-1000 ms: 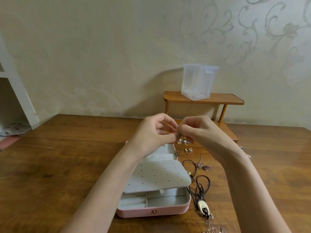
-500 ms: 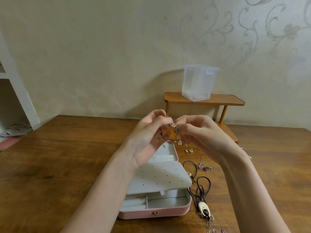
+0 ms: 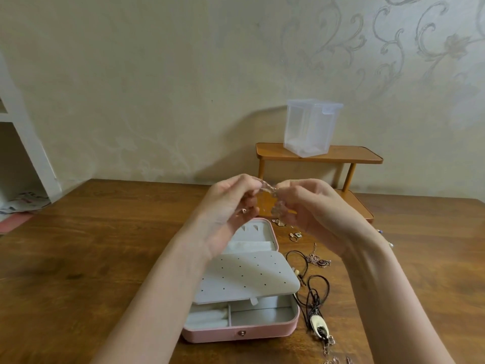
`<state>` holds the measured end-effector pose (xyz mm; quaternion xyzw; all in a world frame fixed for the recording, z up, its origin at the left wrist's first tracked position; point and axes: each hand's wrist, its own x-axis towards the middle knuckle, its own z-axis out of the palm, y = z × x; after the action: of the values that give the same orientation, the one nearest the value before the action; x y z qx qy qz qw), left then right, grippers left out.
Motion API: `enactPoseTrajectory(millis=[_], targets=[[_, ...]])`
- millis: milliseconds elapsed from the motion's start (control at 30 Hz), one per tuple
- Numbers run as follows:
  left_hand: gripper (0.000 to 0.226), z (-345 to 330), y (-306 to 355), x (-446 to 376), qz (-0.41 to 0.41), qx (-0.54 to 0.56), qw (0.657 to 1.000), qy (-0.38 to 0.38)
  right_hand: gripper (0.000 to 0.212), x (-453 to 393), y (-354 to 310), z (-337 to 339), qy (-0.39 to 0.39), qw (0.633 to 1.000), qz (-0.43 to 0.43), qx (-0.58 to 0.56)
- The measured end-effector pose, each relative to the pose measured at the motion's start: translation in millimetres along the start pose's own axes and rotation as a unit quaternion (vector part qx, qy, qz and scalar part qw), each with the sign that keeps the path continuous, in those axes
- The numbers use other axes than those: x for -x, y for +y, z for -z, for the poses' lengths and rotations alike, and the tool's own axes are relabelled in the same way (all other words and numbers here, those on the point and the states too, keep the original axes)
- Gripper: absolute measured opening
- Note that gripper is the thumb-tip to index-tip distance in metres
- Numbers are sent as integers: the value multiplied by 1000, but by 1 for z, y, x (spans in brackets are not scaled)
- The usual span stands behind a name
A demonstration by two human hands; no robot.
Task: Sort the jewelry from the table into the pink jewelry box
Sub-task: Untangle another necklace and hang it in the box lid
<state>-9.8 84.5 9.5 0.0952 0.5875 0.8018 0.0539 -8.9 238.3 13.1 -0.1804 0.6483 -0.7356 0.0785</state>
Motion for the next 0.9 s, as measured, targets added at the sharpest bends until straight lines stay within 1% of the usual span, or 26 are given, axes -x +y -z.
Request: enactPoseTrajectory(millis=[67,133,167,200,233,267,300,333,367,400,467,533,567,600,633,700,733,767,800,900], targets=[[27,0,3,0,62,81,994,-48,14,0,2,-1,-3,998,-10,69],[20,-1,3,1,91,100,985,-106,18,-1,3,-3,38,993,-25,111],[16,-2,3,2,87,99,984,-117,21,-1,3,-3,67,990,-28,125],[14,-3,2,2,66,84,988,-107,25,-1,2,-3,94,985,-27,142],[16,-3,2,2,29,59,995,-78,26,-1,1,-3,121,981,-23,152],[22,-2,1,2,-5,37,999,-38,25,-1,1,-1,144,980,-14,136],[27,-2,1,2,-27,32,999,-6,24,-1,0,2,160,983,-6,90],[29,-1,2,1,-28,55,998,10,22,-1,0,6,168,985,-2,28],[29,1,3,1,-14,103,994,15,21,-2,-1,8,167,985,-2,-34],[28,4,4,0,5,168,986,9,19,-2,-2,10,162,983,-6,-82],[22,9,5,-1,28,290,957,-10,15,-2,-2,14,150,977,-19,-153],[17,12,6,-2,15,339,941,-13,8,-2,-2,16,135,961,-30,-240],[14,12,6,-2,3,332,943,-14,4,-1,-2,17,124,950,-33,-284],[10,12,6,-1,-10,301,953,-14,5,-1,-3,17,115,941,-32,-317],[8,11,5,0,-24,245,969,-15,8,-1,-3,16,111,935,-32,-335],[16,9,2,2,-58,67,996,-13,8,-1,-4,13,110,935,-33,-335],[19,7,-1,4,-72,-27,997,-15,5,-1,-4,11,106,939,-34,-326],[20,5,-3,5,-79,-97,992,-25,3,-2,-4,9,99,942,-35,-319],[18,3,-4,6,-79,-141,986,-38,3,-2,-4,7,90,945,-36,-314],[9,0,-3,8,-75,-192,977,-45,10,-3,-6,4,58,945,-36,-319]])
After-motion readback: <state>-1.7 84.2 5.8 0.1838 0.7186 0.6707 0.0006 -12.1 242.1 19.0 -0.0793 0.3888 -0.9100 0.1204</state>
